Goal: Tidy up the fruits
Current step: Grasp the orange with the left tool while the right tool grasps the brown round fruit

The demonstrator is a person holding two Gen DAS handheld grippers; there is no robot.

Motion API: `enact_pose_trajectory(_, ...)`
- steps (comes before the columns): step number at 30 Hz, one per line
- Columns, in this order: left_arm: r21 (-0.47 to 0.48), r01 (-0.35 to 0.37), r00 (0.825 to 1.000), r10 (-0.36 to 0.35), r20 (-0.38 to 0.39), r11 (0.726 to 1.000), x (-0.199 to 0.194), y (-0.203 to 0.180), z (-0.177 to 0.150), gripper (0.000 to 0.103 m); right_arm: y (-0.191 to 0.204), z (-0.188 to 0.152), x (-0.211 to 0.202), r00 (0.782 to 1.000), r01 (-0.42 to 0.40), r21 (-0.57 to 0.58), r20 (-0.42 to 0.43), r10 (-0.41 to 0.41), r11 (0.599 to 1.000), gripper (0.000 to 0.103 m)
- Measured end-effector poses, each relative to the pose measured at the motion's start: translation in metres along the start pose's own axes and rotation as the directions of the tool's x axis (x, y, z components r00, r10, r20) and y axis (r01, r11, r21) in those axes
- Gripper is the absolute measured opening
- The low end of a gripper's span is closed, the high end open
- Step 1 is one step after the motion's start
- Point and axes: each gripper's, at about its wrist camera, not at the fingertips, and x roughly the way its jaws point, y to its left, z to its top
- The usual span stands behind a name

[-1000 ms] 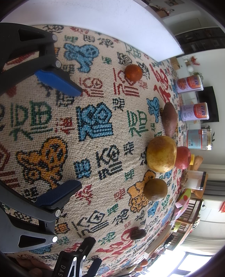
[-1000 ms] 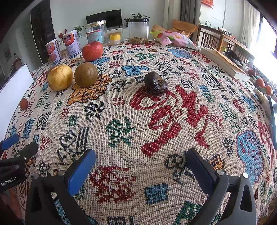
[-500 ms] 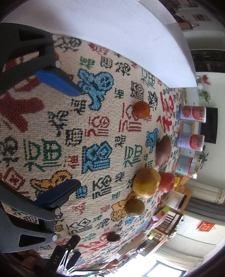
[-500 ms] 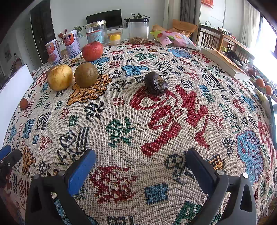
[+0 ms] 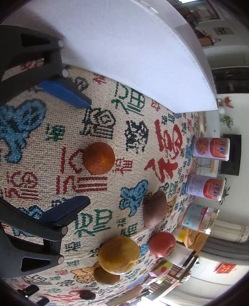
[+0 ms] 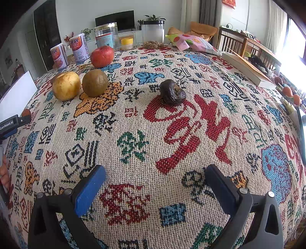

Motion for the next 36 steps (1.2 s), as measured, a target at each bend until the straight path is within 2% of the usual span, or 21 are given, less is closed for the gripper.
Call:
enact_pose_trajectory(1,0.005,0.003,1.000,-0.003,0.010,1.000,0.000,0.000,0.002,0.051,0.000,0.001,-0.001,1.000,0.000,0.000,0.000,0.000,1.000,0.103)
enact_pose_trajectory(2,0.013,0.009,1.000,-0.009,0.018,1.000,0.000,0.000,0.004,0.037,0.000,0.000,0.000,1.000,0.000,0.000,0.000,0.000,1.000,0.103)
enact_pose_trajectory(3,0.018,0.028,0.999,-0.028,0.018,0.999,0.000,0.000,0.006,0.029,0.000,-0.001,0.001,1.000,0.000,0.000,0.000,0.000,1.000,0.103)
enact_pose_trajectory(7,0.033,0.076,0.997,-0.076,0.008,0.997,-0.014,-0.002,-0.007,0.029,0.000,-0.001,0.000,1.000,0.000,0.000,0.000,0.000,1.000,0.103)
enact_pose_trajectory(12,0.097,0.197,0.980,-0.191,-0.064,0.976,-0.051,-0.023,-0.053,0.029,0.000,-0.002,0.001,1.000,0.000,0.000,0.000,0.000,1.000,0.103)
enact_pose_trajectory(14,0.133,0.223,0.974,-0.215,-0.071,0.966,-0.065,-0.030,-0.070,0.029,0.000,-0.002,0.001,1.000,0.000,0.000,0.000,0.000,1.000,0.103)
enact_pose_trajectory(17,0.196,0.185,0.983,-0.181,-0.039,0.963,-0.073,-0.039,-0.084,0.032,0.000,-0.001,0.000,1.000,0.000,0.000,0.000,0.000,1.000,0.103)
enact_pose_trajectory(18,0.221,0.172,0.985,-0.171,-0.023,0.960,-0.072,-0.042,-0.085,0.036,0.000,-0.002,0.001,1.000,0.000,0.000,0.000,0.000,1.000,0.103)
enact_pose_trajectory(20,0.241,0.182,0.983,-0.181,-0.026,0.953,-0.072,-0.046,-0.084,0.053,-0.001,-0.001,0.000,1.000,-0.004,0.002,0.001,0.004,1.000,0.103)
enact_pose_trajectory(21,0.248,0.177,0.984,-0.174,-0.032,0.952,-0.070,-0.048,-0.083,0.072,-0.002,-0.001,0.000,1.000,-0.011,0.007,0.005,0.011,1.000,0.103)
enact_pose_trajectory(22,0.257,0.172,0.985,-0.166,-0.043,0.951,-0.067,-0.050,-0.083,0.079,-0.004,-0.001,-0.002,1.000,-0.023,0.019,0.014,0.022,1.000,0.103)
enact_pose_trajectory(27,0.275,0.165,0.986,-0.158,-0.049,0.947,-0.066,-0.053,-0.084,0.084,-0.040,-0.017,-0.020,0.990,-0.080,0.222,0.134,0.051,0.972,0.103)
enact_pose_trajectory(28,0.276,0.170,0.985,-0.162,-0.052,0.946,-0.065,-0.053,-0.084,0.086,-0.043,-0.017,-0.024,0.987,-0.097,0.234,0.147,0.063,0.967,0.103)
enact_pose_trajectory(31,0.270,0.185,0.983,-0.177,-0.054,0.945,-0.066,-0.051,-0.084,0.086,-0.025,-0.001,-0.022,0.980,-0.155,0.139,0.146,0.134,0.978,0.100)
enact_pose_trajectory(33,0.221,0.249,0.968,-0.241,-0.061,0.943,-0.069,-0.040,-0.082,0.086,0.004,0.023,-0.015,0.977,-0.191,-0.006,0.092,0.191,0.981,0.091)
enact_pose_trajectory(36,0.141,0.332,0.943,-0.323,-0.078,0.933,-0.076,-0.020,-0.080,0.086,0.046,0.061,0.005,0.976,-0.212,-0.179,0.008,0.217,0.961,0.089)
